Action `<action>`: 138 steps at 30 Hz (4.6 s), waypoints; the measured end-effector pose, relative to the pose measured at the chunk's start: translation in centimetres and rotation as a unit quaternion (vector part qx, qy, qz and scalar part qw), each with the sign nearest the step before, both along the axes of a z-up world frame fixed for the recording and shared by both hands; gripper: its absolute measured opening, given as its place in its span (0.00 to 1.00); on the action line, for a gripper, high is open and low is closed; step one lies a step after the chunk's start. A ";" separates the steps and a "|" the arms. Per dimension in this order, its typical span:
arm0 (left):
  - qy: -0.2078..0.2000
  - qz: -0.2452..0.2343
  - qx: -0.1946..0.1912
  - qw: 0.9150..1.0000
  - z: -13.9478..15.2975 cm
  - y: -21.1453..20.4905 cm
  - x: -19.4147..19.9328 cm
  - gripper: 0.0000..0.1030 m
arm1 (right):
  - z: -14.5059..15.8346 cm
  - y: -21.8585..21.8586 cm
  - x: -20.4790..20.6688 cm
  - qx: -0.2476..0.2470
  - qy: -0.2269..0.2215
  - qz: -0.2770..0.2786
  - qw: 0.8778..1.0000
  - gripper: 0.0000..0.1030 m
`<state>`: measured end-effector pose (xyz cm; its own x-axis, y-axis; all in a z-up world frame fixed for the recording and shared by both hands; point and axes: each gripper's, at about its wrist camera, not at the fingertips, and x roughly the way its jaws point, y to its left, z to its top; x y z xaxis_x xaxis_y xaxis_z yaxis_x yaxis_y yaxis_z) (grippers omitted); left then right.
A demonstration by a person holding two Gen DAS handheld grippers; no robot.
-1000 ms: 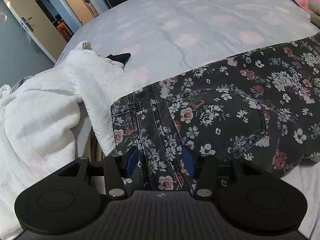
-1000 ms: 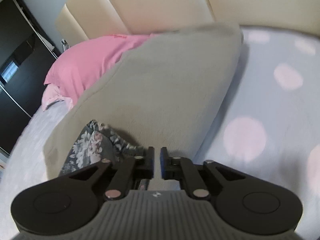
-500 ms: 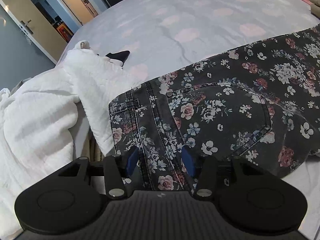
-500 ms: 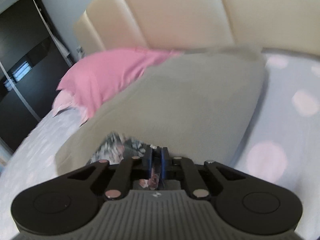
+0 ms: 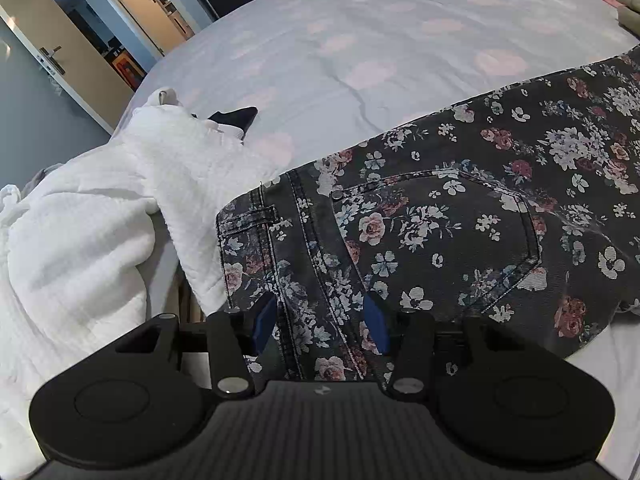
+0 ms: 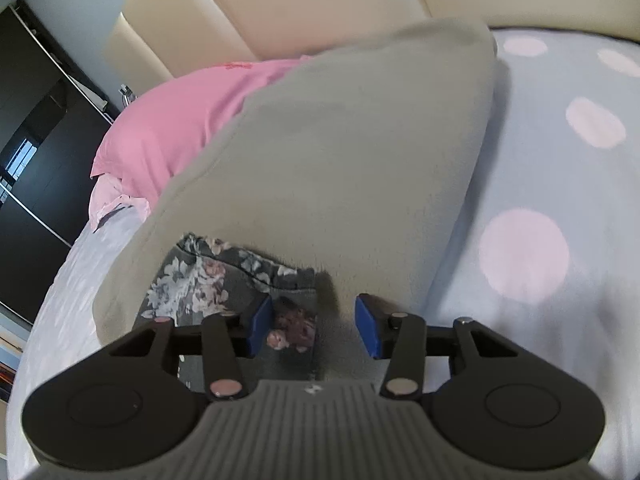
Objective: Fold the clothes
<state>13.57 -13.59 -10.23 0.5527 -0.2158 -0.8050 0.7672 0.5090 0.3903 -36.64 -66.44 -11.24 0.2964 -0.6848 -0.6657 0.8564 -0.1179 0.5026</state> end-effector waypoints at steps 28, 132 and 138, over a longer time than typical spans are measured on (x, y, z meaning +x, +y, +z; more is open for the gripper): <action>0.068 0.010 -0.134 0.989 7.3 2.6 0.1 0.22 | 17.9 15.6 14.8 -0.162 -0.082 0.212 0.960 0.05; 0.207 0.191 -0.145 0.949 -1.3 8.0 7.0 0.60 | -3.7 27.3 24.1 0.115 0.089 0.414 0.899 0.39; 0.174 0.183 -0.138 0.958 0.3 7.9 6.0 0.60 | -1.8 27.5 23.4 0.105 0.070 0.408 0.904 0.14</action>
